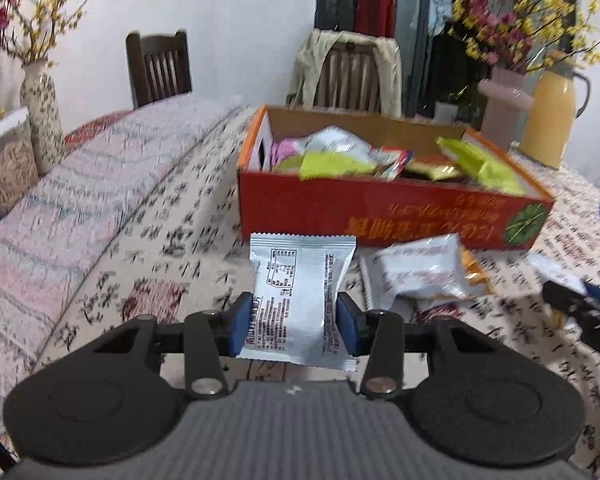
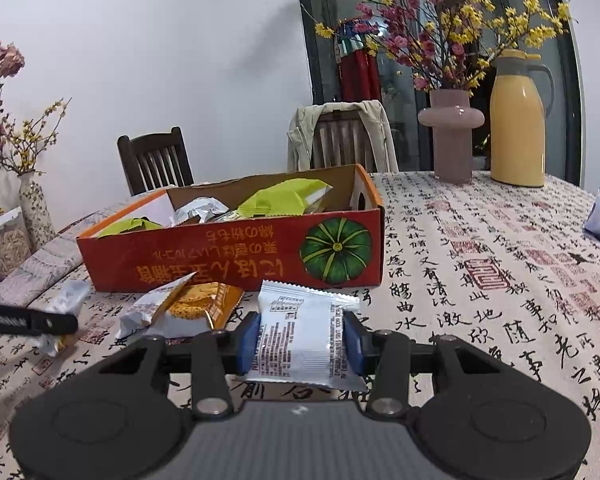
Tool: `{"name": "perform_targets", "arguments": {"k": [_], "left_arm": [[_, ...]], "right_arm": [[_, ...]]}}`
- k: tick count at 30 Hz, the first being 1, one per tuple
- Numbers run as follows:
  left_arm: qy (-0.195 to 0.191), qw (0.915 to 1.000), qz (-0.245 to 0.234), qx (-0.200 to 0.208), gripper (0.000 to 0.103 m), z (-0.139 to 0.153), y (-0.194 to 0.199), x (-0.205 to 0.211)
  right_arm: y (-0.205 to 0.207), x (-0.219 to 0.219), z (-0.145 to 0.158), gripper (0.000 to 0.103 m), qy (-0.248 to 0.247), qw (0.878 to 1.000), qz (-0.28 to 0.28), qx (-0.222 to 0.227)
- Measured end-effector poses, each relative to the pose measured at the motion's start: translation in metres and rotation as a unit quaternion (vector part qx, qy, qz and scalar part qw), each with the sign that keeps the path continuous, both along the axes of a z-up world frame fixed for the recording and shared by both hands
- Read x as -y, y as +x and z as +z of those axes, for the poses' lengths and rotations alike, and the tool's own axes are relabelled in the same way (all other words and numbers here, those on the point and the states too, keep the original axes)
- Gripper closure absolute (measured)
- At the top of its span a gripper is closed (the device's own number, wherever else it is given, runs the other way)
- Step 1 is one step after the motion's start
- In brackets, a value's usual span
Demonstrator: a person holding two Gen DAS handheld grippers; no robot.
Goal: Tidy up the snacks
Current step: 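Lift both white packets over the box and open both tools to release them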
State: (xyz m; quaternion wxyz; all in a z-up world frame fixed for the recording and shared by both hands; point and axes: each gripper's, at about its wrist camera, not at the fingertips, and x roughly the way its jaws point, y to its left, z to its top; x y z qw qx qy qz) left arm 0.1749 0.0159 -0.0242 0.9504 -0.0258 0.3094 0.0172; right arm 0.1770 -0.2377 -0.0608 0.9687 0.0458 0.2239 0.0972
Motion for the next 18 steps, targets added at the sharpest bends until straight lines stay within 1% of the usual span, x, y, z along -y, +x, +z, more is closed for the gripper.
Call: {"name": "perform_targets", "arguments": {"k": [5, 10, 18], "left_arm": [[0.005, 0.9989, -0.020, 0.042, 0.058, 0.024, -0.007, 0.008], [0.004, 0.9965, -0.033, 0.077, 0.058, 0.047, -0.006, 0.016], [0.003, 0.9936, -0.036, 0.106, 0.058, 0.071, 0.012, 0.029]], "right_arm": [[-0.005, -0.001, 0.012, 0.060, -0.003, 1.000, -0.001, 0.015], [-0.005, -0.004, 0.031, 0.060, -0.005, 0.999, 0.000, 0.040], [0.010, -0.015, 0.062, 0.060, -0.012, 0.997, 0.002, 0.076]]}}
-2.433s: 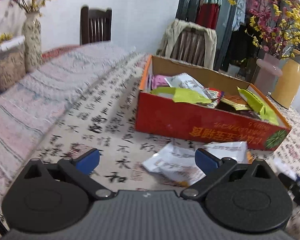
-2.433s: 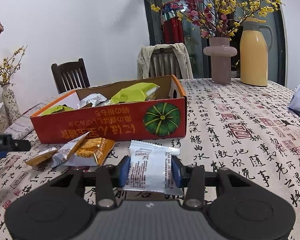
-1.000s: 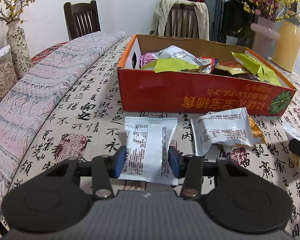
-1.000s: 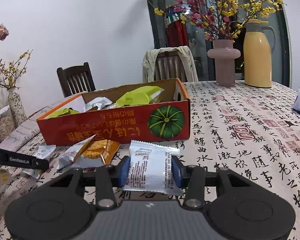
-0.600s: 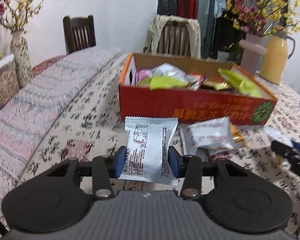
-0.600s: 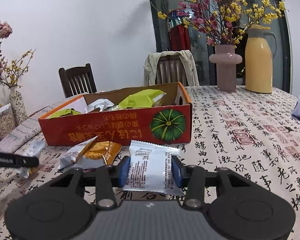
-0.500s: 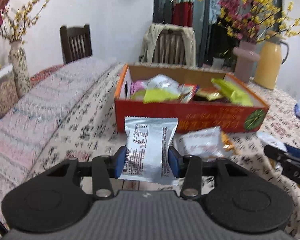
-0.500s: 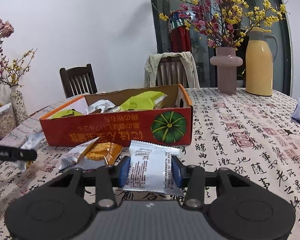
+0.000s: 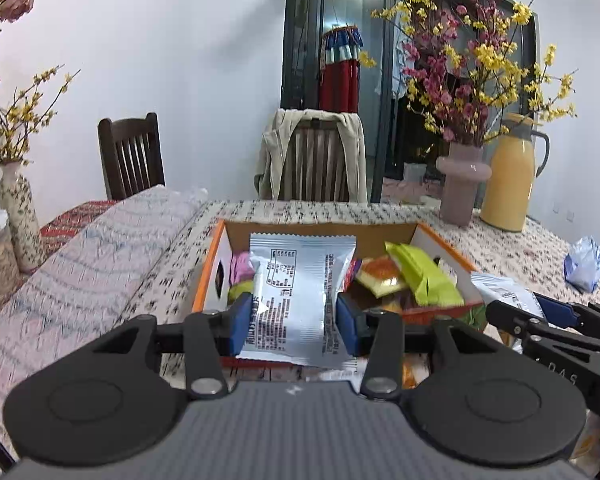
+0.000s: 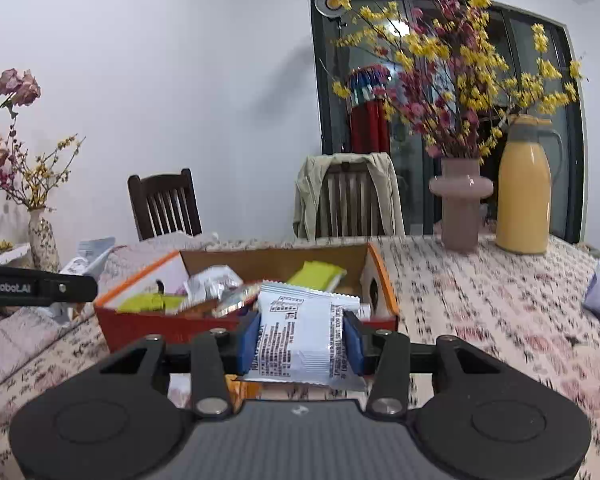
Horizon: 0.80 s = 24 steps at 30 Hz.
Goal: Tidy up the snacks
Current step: 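Lift both white packets over the box and open both tools to release them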
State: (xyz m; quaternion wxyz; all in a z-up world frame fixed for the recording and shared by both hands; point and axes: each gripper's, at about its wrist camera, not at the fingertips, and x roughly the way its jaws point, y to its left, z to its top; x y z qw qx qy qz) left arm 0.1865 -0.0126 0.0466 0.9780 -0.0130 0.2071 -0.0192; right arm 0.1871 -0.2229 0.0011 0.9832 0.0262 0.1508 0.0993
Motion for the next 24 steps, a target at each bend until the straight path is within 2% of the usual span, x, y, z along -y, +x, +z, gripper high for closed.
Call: {"name": "perform_targets", "arguments": {"k": [13, 19, 24], "left_arm": [[-0.024, 0.9991, 0.033, 0.008, 0.058, 0.015, 0.056, -0.004], [-0.026, 0.9982, 0.053, 0.006, 0.058, 0.011, 0.089, -0.009], [-0.034, 0.9974, 0.063, 0.008, 0.058, -0.007, 0.113, -0.015]], "right_arm": [[0.055, -0.021, 0.027, 0.060, -0.012, 1.000, -0.001, 0.020], [0.087, -0.031, 0.025, 0.060, -0.016, 1.000, -0.002, 0.017], [0.117, -0.038, 0.011, 0.060, -0.014, 1.000, -0.007, 0.014]]}}
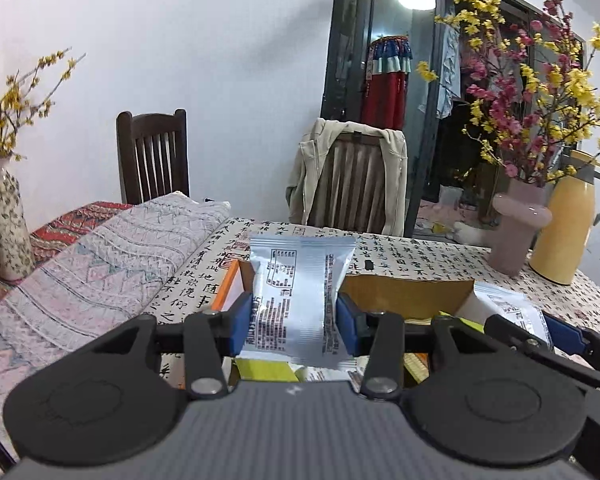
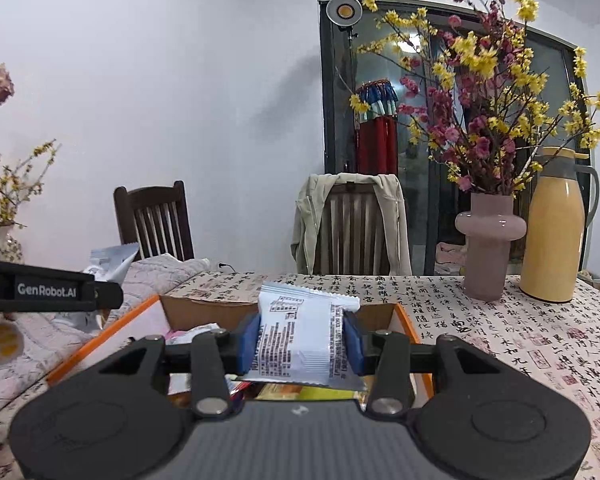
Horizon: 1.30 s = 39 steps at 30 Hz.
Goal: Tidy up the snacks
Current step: 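Lift both white packets over the box and open both tools to release them, then move both open tools back toward the orange-gold packets on the table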
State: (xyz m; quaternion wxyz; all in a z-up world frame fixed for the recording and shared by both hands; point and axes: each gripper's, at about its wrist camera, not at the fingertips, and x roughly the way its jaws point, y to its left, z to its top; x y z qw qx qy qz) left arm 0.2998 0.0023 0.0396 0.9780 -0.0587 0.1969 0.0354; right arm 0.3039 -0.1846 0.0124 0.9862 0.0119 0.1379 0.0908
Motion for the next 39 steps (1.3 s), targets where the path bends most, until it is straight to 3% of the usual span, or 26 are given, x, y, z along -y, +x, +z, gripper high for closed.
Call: {"name": "perform_targets", "arguments": {"k": [4, 13, 14, 15, 16, 17, 18, 19, 31, 39], "left_arm": [[-0.007, 0.9997, -0.017, -0.016, 0.058, -0.019, 0.011, -0.004], [-0.020, 0.9997, -0.013, 0.004, 0.053, -0.021, -0.003, -0.009], [-0.022, 0.9997, -0.008, 0.010, 0.046, -0.020, -0.005, -0.010], [-0.023, 0.9996, -0.003, 0.016, 0.032, -0.019, -0.006, -0.010], [-0.024, 0.9994, 0.003, 0.024, 0.023, -0.018, -0.008, -0.010], [-0.024, 0.9991, 0.012, 0.033, 0.007, -0.017, -0.011, -0.011], [-0.024, 0.9986, 0.021, 0.042, 0.000, -0.015, -0.013, -0.012], [-0.024, 0.9979, 0.028, 0.052, 0.000, -0.014, -0.017, -0.013], [-0.023, 0.9975, 0.038, 0.055, 0.000, -0.012, -0.019, -0.012], [-0.030, 0.9954, 0.027, 0.087, 0.000, 0.020, -0.060, -0.012]], "right_arm": [[0.009, 0.001, -0.018, 0.060, 0.009, 1.000, -0.002, -0.009], [0.003, -0.002, -0.026, 0.058, 0.004, 1.000, 0.001, -0.022], [0.003, -0.002, -0.026, 0.056, 0.006, 1.000, -0.001, -0.022], [0.002, -0.001, -0.026, 0.052, 0.009, 1.000, -0.004, -0.022], [0.002, 0.001, -0.026, 0.041, 0.013, 1.000, -0.008, -0.021], [0.001, 0.003, -0.026, 0.023, 0.017, 1.000, -0.014, -0.020], [0.001, 0.005, -0.025, 0.016, 0.020, 0.999, -0.018, -0.019], [0.000, 0.006, -0.025, 0.000, 0.025, 0.999, -0.023, -0.016], [-0.006, 0.009, -0.025, 0.000, 0.033, 0.999, -0.028, -0.011], [-0.036, 0.014, 0.002, 0.000, 0.028, 0.999, -0.024, 0.019]]}}
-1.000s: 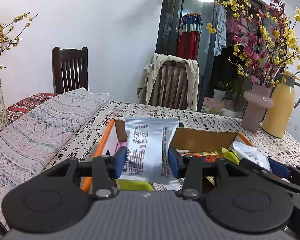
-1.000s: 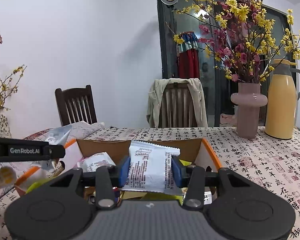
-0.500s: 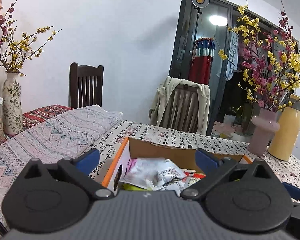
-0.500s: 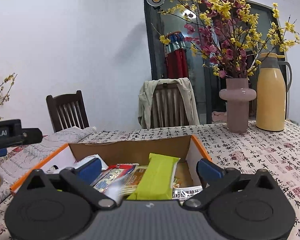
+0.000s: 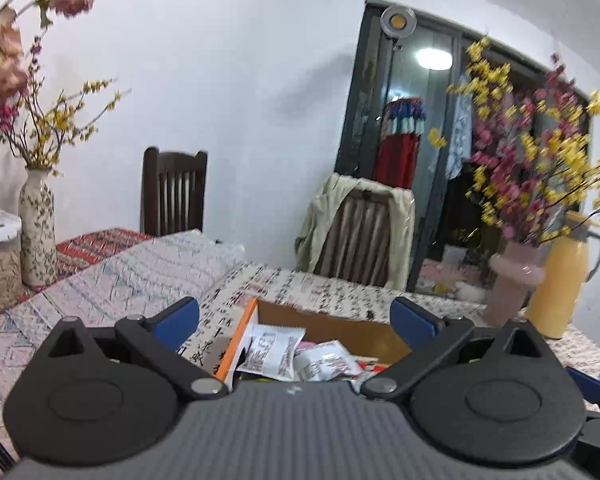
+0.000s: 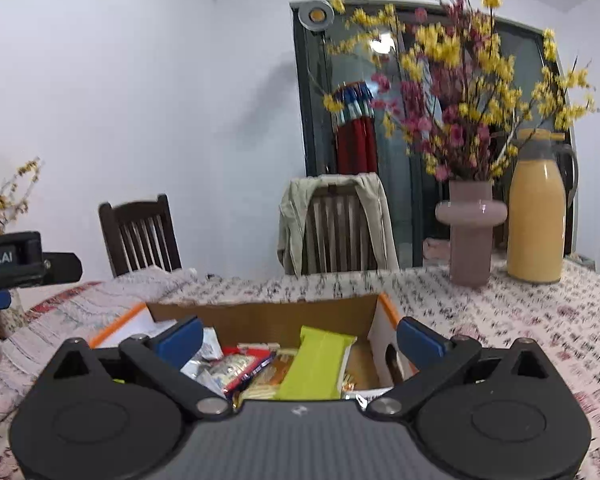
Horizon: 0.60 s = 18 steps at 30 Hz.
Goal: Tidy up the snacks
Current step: 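Move both open tools back toward the orange-gold packets on the table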
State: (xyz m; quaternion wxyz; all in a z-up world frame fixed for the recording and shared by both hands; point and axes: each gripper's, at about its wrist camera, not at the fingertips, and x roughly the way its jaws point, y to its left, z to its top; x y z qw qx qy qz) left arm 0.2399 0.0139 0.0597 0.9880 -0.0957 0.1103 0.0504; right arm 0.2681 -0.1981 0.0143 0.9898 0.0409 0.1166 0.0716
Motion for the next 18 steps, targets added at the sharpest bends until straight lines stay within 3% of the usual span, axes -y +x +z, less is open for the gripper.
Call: {"name": "perform_targets", "arguments": {"k": [7, 18], "left_arm": [[-0.008, 0.9996, -0.025, -0.005, 0.000, -0.002, -0.039, -0.006], [0.009, 0.9977, -0.018, -0.064, 0.000, -0.051, -0.074, -0.034]], "right_arm": [[-0.046, 0.007, 0.002, 0.000, -0.009, 1.000, 0.013, -0.001], [-0.086, 0.019, -0.048, 0.000, -0.026, 0.996, 0.009, -0.081]]}}
